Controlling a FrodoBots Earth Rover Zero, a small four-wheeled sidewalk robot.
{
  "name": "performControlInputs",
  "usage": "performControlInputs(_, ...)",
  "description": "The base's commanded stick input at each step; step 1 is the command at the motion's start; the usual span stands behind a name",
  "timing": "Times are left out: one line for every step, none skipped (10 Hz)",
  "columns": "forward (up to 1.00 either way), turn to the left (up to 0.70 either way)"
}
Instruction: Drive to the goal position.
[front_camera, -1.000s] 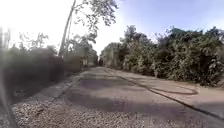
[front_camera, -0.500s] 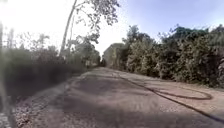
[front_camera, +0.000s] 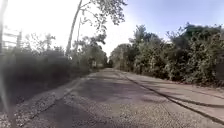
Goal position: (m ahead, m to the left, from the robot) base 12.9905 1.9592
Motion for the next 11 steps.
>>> performControlInputs(0.70, 0.00)
performControlInputs(0.70, 0.00)
performControlInputs(0.70, 0.00)
performControlInputs(0.70, 0.00)
performControlInputs(0.70, 0.00)
performControlInputs(0.70, 0.00)
performControlInputs(0.70, -0.07)
performControlInputs(0.70, -0.26)
performControlInputs(0.70, -0.26)
performControlInputs(0.70, -0.26)
performControlInputs(0.70, -0.26)
